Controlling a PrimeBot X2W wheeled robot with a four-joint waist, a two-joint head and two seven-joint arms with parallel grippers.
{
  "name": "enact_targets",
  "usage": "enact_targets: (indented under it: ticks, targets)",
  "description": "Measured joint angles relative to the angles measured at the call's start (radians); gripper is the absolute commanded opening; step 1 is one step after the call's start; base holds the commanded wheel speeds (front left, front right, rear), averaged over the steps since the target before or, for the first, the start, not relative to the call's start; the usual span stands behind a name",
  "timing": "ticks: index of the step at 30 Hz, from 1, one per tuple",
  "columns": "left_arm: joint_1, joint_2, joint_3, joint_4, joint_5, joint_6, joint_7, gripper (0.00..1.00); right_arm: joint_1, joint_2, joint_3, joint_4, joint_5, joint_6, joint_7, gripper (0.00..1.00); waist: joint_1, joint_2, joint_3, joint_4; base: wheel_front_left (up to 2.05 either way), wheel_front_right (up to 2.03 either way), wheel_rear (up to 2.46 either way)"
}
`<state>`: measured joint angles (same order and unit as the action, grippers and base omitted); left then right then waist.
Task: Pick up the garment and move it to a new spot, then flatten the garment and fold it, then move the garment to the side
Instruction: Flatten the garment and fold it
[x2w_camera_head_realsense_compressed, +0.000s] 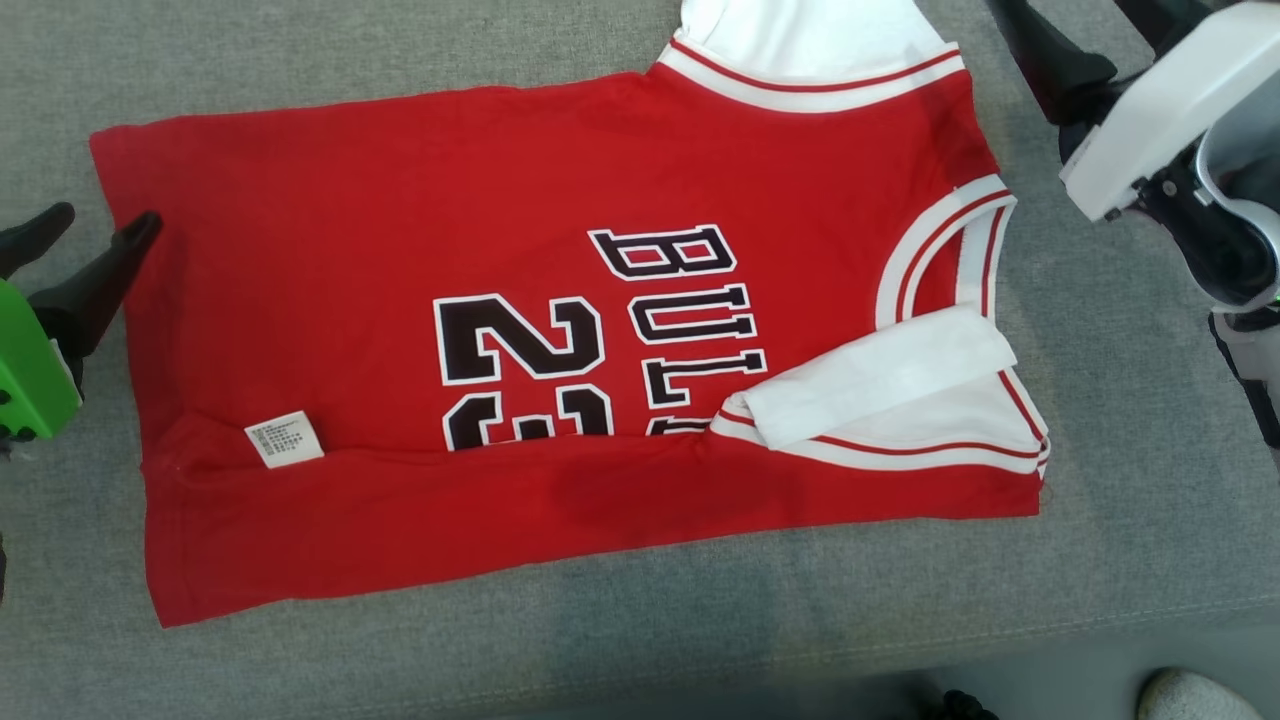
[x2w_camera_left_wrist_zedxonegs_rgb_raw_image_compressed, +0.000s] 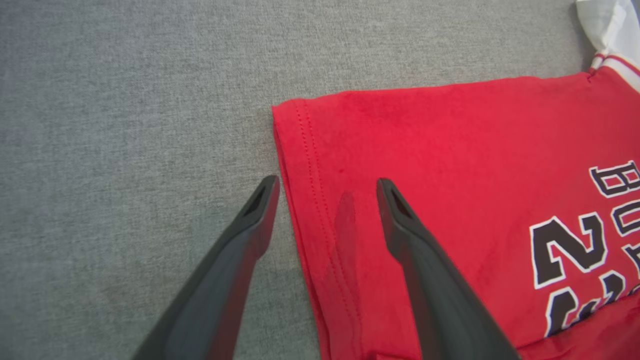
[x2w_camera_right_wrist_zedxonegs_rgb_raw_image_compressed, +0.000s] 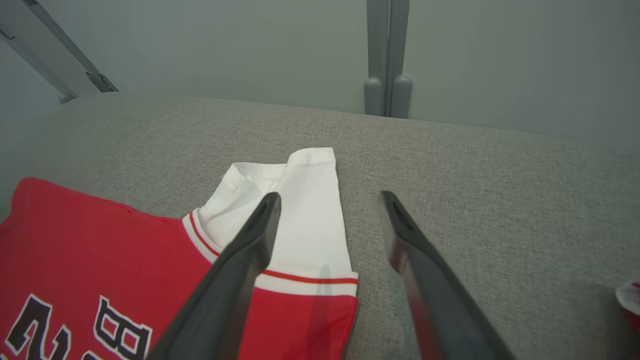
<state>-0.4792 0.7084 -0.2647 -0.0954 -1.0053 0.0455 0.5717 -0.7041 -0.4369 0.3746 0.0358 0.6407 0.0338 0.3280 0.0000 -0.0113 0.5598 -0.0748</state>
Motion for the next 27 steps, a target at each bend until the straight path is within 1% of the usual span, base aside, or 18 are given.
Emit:
enact_targets:
  ticks: [6, 11, 12, 18, 27]
  targets:
    - [-0.043, -0.022, -0.039, 0.077, 0.036, 0.000, 0.009, 1.00, -0.068, 0.037, 0.044, 0.113, -0.041, 0.010, 0.000, 1.00, 0.0001, 0.0000, 0.034, -0.008, 0.00, 0.00, 0.00]
    - [-0.088, -0.039, -0.053, 0.114, 0.046, 0.002, 0.009, 1.00, -0.104, 0.058, 0.058, 0.173, -0.051, 0.013, 0.004, 1.00, 0.0001, 0.0000, 0.038, -0.001, 0.00, 0.00, 0.00]
    - [-0.098, -0.045, -0.060, 0.119, 0.050, 0.002, 0.009, 1.00, -0.112, 0.063, 0.059, 0.183, -0.051, 0.018, 0.004, 1.00, 0.0000, 0.0000, 0.039, 0.002, 0.00, 0.00, 0.00]
    - [-0.147, -0.092, -0.083, 0.152, 0.068, 0.002, 0.008, 1.00, -0.143, 0.085, 0.060, 0.256, -0.051, 0.018, 0.004, 1.00, 0.0000, 0.0000, 0.041, 0.027, 0.00, 0.00, 0.00]
    - [-0.219, -0.150, -0.125, 0.179, 0.080, -0.011, 0.008, 1.00, -0.217, 0.083, 0.045, 0.340, -0.054, 0.017, 0.001, 1.00, 0.0000, 0.0000, 0.060, 0.075, 0.00, 0.00, 0.00]
